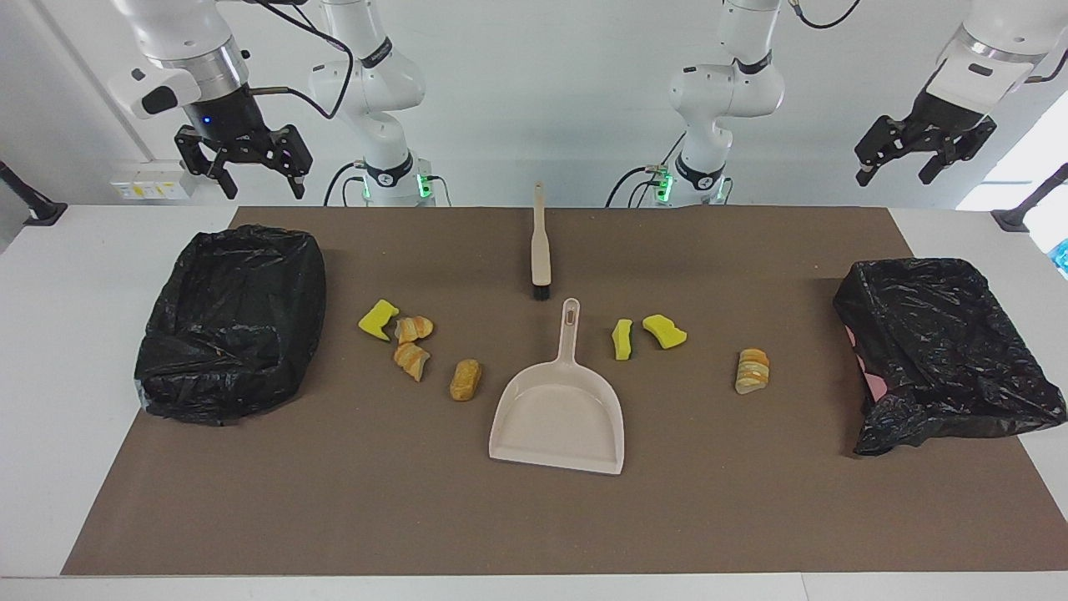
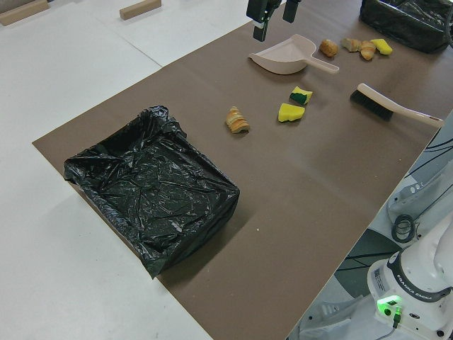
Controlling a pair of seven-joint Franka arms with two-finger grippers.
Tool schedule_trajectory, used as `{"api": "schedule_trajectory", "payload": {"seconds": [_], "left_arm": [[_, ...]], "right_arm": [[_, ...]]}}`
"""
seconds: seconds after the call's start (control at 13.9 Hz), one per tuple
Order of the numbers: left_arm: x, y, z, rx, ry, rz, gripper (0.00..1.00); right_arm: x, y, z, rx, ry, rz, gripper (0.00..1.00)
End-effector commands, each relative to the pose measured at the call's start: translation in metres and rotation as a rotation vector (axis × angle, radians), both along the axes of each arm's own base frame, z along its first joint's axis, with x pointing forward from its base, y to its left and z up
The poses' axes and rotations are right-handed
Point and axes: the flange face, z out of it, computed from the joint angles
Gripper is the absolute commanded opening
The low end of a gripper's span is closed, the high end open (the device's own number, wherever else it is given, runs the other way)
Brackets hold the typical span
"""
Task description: Sweep and dump trash in bin
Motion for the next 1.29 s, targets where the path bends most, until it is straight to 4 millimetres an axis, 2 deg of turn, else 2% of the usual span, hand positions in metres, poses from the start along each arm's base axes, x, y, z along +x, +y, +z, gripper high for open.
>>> {"api": "schedule_trajectory", "payload": {"seconds": [0.0,0.57,0.86,1.22], "left_arm": [[-0.004,-0.002,-0.007,-0.011,0.006,-0.02,1.0],[-0.004,-0.008,-0.009,-0.012,0.009,-0.03,1.0],[-0.008,-0.025,-0.01,-0.015,0.01,-0.097,1.0],[-0.011,-0.064,-0.035,-0.041,0.049,-0.177,1.0]], "right_arm": [[-0.005,-0.004,-0.001,0.003,0.0,0.024,1.0],[-0.005,-0.004,-0.001,0.003,0.001,0.024,1.0],[-0.005,-0.004,-0.001,0.005,0.004,0.024,1.0],[-0.006,-0.005,-0.001,0.005,0.004,0.023,1.0]]}}
